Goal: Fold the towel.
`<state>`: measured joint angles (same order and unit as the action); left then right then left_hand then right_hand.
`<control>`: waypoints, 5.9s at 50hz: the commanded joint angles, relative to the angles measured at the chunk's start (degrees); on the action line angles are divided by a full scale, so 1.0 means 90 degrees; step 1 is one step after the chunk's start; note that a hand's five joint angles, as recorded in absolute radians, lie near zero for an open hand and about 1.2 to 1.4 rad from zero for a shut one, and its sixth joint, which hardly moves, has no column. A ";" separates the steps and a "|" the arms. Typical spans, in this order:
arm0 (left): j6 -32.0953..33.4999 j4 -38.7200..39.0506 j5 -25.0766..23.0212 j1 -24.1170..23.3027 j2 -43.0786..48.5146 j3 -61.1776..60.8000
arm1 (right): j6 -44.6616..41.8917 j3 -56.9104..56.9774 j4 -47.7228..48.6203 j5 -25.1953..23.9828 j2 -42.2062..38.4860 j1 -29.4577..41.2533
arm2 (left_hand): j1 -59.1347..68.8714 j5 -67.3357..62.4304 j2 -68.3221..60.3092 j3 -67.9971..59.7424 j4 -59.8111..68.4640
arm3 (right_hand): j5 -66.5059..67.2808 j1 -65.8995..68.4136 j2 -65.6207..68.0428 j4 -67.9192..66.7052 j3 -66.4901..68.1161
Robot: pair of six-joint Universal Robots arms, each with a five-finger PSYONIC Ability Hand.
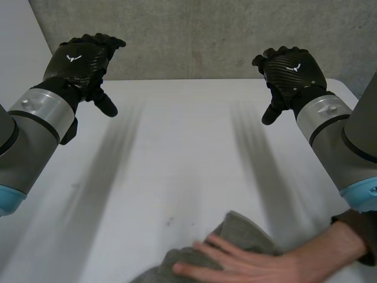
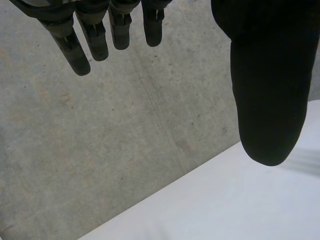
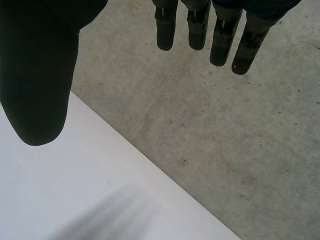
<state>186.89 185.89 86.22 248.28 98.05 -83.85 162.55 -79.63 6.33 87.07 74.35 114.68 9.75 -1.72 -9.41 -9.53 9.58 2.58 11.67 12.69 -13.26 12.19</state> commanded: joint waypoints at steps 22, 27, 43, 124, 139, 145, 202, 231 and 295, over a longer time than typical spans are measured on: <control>0.0005 0.0000 0.0000 0.0002 0.0043 0.0010 | -0.0530 0.0030 -0.2174 -0.2746 -0.0018 -0.0008 | 0.0028 0.0191 -0.0065 -0.0052 0.0047 | -0.0287 -0.0185 -0.0298 0.0362 -0.0243; 0.0005 0.0000 0.0000 0.0002 0.0043 0.0010 | -0.1291 -0.0205 -0.3200 -0.4201 -0.0057 -0.0057 | 0.0028 0.0191 -0.0065 -0.0052 0.0047 | -0.0287 -0.0185 -0.0298 0.0362 -0.0243; 0.0005 0.0000 0.0000 -0.0008 0.0053 -0.0010 | -0.3861 -0.0684 -0.5410 -0.4792 -0.1560 0.0332 | 0.0028 0.0191 -0.0065 -0.0052 0.0047 | 0.0727 0.0828 0.0715 -0.0652 0.0771; -0.2250 0.1298 -0.2531 -0.0457 0.4165 0.1445 | -0.0054 0.0214 -0.1562 -0.3942 -0.1024 -0.0194 | 0.7795 -0.7577 -0.7833 -0.7820 0.7814 | 0.6881 0.6982 0.6869 -0.6806 0.6925; -0.1656 0.1582 -0.0588 -0.0457 0.3024 0.1280 | -0.0229 0.0916 -0.1397 -0.2772 -0.0898 -0.0223 | 0.7805 -0.7587 -0.7843 -0.7830 0.7824 | 0.6491 0.6592 0.6479 -0.6416 0.6535; -0.0992 0.1621 -0.0371 -0.0467 0.2018 0.0666 | -0.0522 0.1200 -0.0676 -0.2098 -0.0946 -0.0204 | 0.7805 -0.7587 -0.7843 -0.7830 0.7824 | 0.5020 0.5121 0.5008 -0.4945 0.5064; 0.0718 0.1641 0.0527 -0.0809 0.2289 -0.0615 | 0.1255 -0.0080 0.0576 -0.0475 -0.2684 0.0412 | 0.7114 -0.6896 -0.7152 -0.7139 0.7133 | 0.6936 0.7038 0.6925 -0.6861 0.6980; 0.2408 -0.0234 0.0518 -0.0828 0.1762 -0.0459 | -0.1928 0.0624 -0.2373 -0.0651 -0.1150 0.0128 | 0.7805 -0.7587 -0.7843 -0.7830 0.7824 | 0.7491 0.7592 0.7479 -0.7416 0.7535; 0.2750 0.1592 0.1250 -0.2108 0.1821 -0.0254 | -0.2153 0.1728 -0.0791 0.0013 -0.1874 -0.0584 | 0.1061 -0.0842 -0.1098 -0.1085 0.1080 | 0.1199 0.1300 0.1187 -0.1124 0.1243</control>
<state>211.59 200.46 97.71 226.86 119.38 -83.84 139.85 -59.00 -2.04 87.63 51.50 108.96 20.00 -9.75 -19.75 -19.74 19.81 12.79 21.04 24.03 -23.31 23.83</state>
